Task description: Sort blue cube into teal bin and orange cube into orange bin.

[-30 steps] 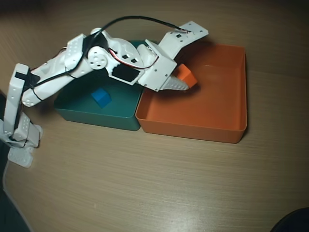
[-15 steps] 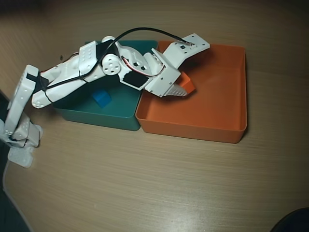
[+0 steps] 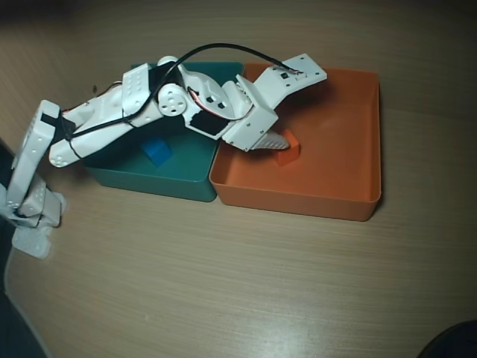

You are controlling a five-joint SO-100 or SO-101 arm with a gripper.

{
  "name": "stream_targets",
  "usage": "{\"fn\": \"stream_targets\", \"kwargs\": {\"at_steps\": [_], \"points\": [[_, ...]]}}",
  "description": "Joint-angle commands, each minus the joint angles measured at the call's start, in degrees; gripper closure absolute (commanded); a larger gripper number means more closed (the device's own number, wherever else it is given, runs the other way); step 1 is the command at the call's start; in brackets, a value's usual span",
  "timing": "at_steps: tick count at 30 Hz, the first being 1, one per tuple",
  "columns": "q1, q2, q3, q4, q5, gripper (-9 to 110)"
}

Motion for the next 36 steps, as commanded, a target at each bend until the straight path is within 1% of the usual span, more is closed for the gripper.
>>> {"fn": "stream_targets", "kwargs": {"at_steps": [1,8,10,13,20,22,26,36], "points": [[-0.18,2.72,-4.92,-0.88,0.44,67],[-0.18,2.81,-4.92,-0.88,0.7,67],[-0.26,2.81,-4.92,-0.88,0.88,69],[-0.26,2.81,-4.92,-0.88,0.97,78],[-1.05,2.9,-4.92,-0.88,1.23,105],[-1.14,2.9,-4.92,-0.88,1.32,109],[-1.23,5.01,-3.96,-0.18,1.41,106],[0.62,13.8,-2.02,0.0,0.62,107]]}}
